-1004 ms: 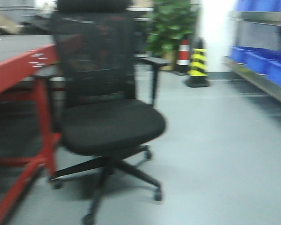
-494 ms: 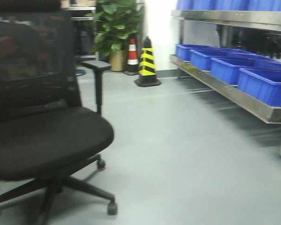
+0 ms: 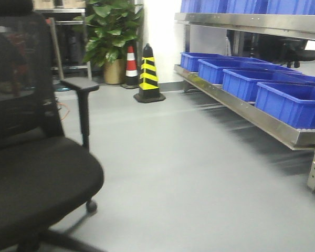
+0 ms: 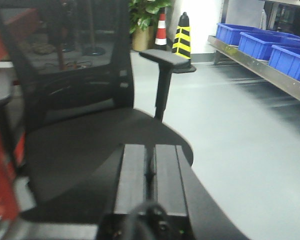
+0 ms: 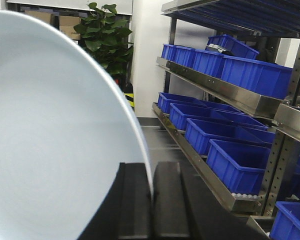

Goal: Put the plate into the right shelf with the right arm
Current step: 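Drive the base toward the metal shelf with blue bins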

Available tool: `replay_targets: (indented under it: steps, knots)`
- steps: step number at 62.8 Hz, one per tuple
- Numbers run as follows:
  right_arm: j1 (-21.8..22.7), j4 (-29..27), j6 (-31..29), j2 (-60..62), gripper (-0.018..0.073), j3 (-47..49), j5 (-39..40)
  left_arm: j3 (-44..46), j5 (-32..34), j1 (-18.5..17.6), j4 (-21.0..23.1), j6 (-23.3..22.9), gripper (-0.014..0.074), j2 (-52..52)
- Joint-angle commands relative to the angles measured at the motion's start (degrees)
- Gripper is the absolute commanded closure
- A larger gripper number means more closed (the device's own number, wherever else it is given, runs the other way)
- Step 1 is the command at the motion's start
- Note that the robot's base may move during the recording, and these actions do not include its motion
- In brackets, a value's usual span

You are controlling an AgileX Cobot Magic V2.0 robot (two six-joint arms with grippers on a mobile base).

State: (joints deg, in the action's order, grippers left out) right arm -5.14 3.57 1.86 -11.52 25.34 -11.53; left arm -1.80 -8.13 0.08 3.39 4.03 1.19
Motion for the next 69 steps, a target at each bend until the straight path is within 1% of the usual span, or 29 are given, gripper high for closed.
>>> replay_targets:
  steps: [1,69]
  knots:
    - [0.2,0.4,-0.4,-1.0,0.0508,1.5,5.5,-0.5,5.2,0.1,0.2,0.2,0.0643,0.0]
    - [0.2,0.4,-0.4,-1.0,0.0508,1.5,5.5,-0.5,5.2,0.1,0.2,0.2,0.0643,0.0]
